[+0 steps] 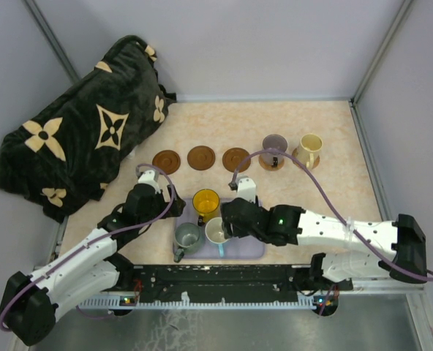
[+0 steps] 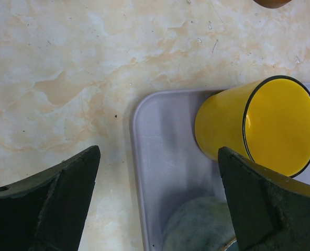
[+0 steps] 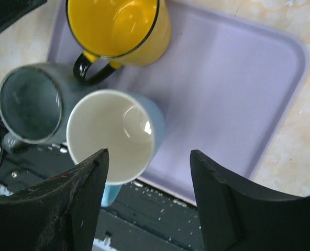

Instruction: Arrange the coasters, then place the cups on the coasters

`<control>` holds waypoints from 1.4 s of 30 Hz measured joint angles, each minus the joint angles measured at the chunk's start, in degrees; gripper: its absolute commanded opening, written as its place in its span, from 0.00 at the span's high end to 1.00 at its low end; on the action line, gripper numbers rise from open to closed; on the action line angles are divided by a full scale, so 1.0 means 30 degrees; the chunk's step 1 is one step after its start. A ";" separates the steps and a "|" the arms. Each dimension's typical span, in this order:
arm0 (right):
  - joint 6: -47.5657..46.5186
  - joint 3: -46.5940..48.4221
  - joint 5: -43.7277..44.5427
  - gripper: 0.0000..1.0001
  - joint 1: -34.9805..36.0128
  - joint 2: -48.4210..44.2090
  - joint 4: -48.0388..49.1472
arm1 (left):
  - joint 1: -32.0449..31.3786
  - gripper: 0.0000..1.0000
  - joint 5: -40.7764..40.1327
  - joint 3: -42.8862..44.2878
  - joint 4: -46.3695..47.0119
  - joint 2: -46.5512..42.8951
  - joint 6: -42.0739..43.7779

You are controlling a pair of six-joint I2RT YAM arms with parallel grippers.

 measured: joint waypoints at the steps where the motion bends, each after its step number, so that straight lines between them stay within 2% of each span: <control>1: 0.0277 0.0007 0.0095 0.36 0.0430 -0.0007 -0.0153 | -0.0015 0.00 0.0044 0.0007 -0.0015 -0.0015 0.0000; 7: 0.2208 0.0015 0.0576 0.37 0.3162 0.0080 -0.1049 | -0.0058 0.00 0.0117 0.0306 -0.0386 -0.0058 -0.0029; 13: 0.3512 0.0073 0.0903 0.41 0.4699 0.1326 -0.1209 | -0.0058 0.00 0.0109 0.0313 -0.0750 -0.0510 -0.0197; 17: 0.4044 0.0408 0.1166 0.47 0.4830 0.2586 -0.1348 | -0.0058 0.00 0.0109 0.0313 -0.0984 -0.0852 -0.0270; 29: 0.4932 0.2900 0.2135 0.54 0.4903 0.6382 -0.2630 | -0.0066 0.00 0.0087 0.0306 -0.1180 -0.1282 -0.0415; 42: 0.6054 0.3162 0.2404 0.69 0.4903 0.8058 -0.3993 | -0.0066 0.00 0.0087 0.0175 -0.1188 -0.1304 -0.0568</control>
